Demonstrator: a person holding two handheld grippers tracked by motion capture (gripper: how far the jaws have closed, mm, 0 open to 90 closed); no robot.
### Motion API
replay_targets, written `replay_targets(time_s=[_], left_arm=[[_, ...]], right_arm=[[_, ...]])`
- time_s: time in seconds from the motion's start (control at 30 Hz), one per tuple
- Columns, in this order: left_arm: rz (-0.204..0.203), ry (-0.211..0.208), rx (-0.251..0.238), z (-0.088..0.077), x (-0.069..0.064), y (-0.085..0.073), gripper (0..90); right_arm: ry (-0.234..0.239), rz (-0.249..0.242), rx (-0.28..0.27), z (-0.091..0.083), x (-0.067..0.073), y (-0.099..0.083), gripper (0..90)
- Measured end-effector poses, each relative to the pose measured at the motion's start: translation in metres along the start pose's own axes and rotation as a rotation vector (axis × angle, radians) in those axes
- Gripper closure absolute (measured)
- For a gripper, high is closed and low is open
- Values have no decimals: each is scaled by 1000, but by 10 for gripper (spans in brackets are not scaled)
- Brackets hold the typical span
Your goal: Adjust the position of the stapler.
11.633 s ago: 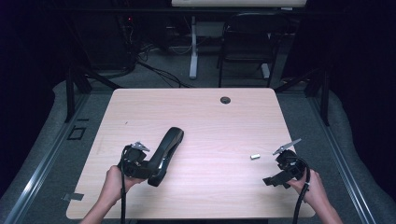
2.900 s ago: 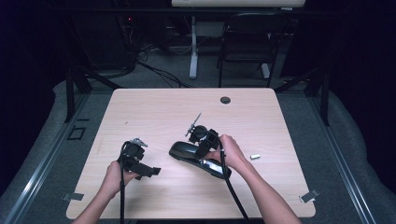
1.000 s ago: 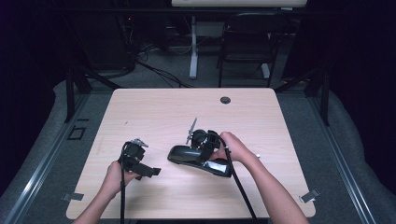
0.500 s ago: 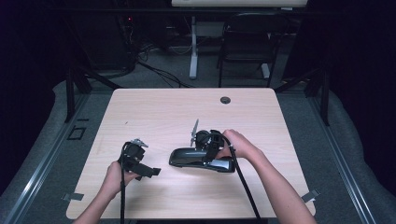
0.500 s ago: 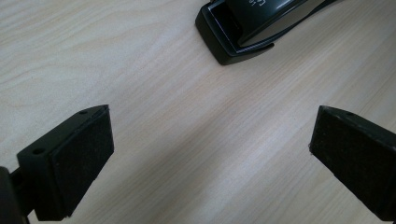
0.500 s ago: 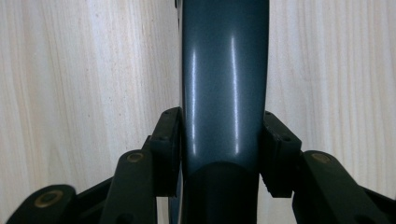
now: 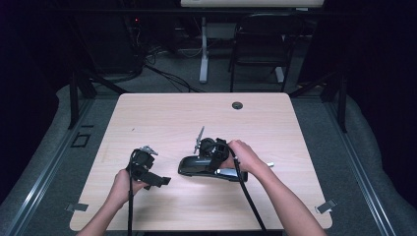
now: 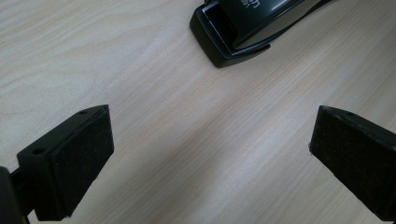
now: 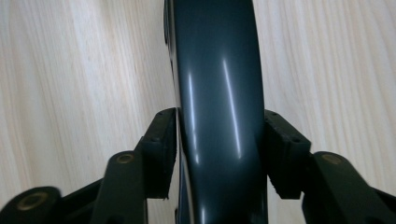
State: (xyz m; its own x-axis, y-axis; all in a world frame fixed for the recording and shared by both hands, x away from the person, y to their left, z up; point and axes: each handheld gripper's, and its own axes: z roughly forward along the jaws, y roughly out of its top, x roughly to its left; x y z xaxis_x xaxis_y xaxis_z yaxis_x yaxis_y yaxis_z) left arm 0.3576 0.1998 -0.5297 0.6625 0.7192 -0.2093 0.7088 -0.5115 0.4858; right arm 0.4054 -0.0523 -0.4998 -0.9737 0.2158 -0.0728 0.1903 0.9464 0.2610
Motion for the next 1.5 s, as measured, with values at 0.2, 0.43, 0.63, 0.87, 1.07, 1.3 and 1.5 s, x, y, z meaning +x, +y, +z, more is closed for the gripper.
replay_targets(time_s=[0.2,0.43,0.63,0.87,1.07,1.3,1.5], left_arm=[[0,2,-4,-3,1,-2,0],[1,-1,-12,-4,-1,-2,0],[-1,-9,-8,-1,1,-2,0],[2,-14,-22,-1,2,-2,0],[5,-17,-50,-4,-2,-1,0],[8,-13,-67,-5,-6,0,0],[2,-11,-92,-6,-9,0,0]], right_arm=[[23,-35,1,4,-3,3,518],[68,-74,-36,3,-7,-3,521],[108,-93,-18,2,-10,-4,519],[88,2,-81,-13,-7,-11,371],[7,114,-186,-41,1,-34,205],[-56,219,-243,-55,15,-65,157],[-99,285,-283,-60,25,-99,150]])
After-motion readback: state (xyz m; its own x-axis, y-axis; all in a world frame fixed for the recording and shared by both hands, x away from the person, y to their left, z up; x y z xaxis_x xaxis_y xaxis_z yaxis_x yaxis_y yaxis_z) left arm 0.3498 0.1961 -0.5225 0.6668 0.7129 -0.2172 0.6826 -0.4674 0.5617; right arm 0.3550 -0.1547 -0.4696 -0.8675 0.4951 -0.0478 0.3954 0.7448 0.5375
